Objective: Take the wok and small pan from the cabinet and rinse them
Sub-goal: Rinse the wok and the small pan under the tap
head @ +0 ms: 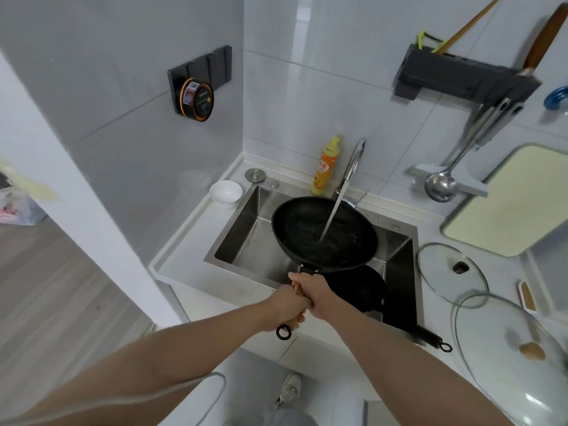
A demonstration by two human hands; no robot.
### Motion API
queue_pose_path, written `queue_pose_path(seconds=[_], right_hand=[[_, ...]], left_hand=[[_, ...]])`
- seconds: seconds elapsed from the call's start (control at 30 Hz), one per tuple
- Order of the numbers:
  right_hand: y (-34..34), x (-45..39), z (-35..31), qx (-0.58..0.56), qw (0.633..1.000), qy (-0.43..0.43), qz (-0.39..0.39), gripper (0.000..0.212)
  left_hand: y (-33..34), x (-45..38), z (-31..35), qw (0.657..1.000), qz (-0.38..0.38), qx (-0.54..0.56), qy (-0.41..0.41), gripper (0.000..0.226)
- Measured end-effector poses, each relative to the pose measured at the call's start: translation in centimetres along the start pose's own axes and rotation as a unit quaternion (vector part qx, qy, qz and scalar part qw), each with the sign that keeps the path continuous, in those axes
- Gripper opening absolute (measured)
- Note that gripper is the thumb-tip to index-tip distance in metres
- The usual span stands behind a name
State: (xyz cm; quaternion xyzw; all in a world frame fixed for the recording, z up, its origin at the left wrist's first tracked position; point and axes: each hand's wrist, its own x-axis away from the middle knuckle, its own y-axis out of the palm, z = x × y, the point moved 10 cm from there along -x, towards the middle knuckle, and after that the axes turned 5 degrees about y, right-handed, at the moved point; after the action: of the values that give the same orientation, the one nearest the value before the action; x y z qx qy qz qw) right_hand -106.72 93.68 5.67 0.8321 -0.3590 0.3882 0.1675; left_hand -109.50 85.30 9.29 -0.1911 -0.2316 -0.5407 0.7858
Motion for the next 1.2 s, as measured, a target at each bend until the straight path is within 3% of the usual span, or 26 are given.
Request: queue_pose_path(seconds=[0.13, 0.23, 0.33, 0.53, 0.73, 0.83, 1.2], right_hand=[[-1.4, 0.4, -0.8, 0.023, 1.0, 0.004, 0.003, 0.029], [-2.4, 0.7, -1.2, 0.004, 1.0, 0.01, -0.001, 0.027], [-3.1, 0.9, -1.4, -0.004, 1.0, 0.018, -0.006, 0.029], [-2.0, 0.9, -1.8, -0.029, 0.999, 0.042, -0.012, 0.018], [-1.2, 0.6, -2.5, -0.031, 0.997, 0.068, -0.011, 0.03], [-1.1, 0.1, -3.2, -0.021, 0.997, 0.071, 0.002, 0.026], [0.0, -2.3, -5.0, 0.023, 0.999, 0.048, 0.007, 0.02]], left_hand=[[1.5, 0.1, 0.4, 0.988, -0.029, 0.141, -0.052, 0.018], [3.1, 0.2, 0.5, 0.951, -0.053, 0.287, -0.099, 0.012], [4.4, 0.2, 0.7, 0.92, -0.079, 0.362, -0.125, 0.01], [3.7, -0.4, 1.2, 0.913, -0.09, 0.378, -0.125, 0.017], [2.3, -1.4, 1.9, 0.93, -0.08, 0.339, -0.113, 0.022], [1.8, -1.8, 2.5, 0.931, -0.085, 0.34, -0.105, 0.023], [0.5, -3.3, 2.5, 0.908, -0.121, 0.386, -0.109, 0.018]])
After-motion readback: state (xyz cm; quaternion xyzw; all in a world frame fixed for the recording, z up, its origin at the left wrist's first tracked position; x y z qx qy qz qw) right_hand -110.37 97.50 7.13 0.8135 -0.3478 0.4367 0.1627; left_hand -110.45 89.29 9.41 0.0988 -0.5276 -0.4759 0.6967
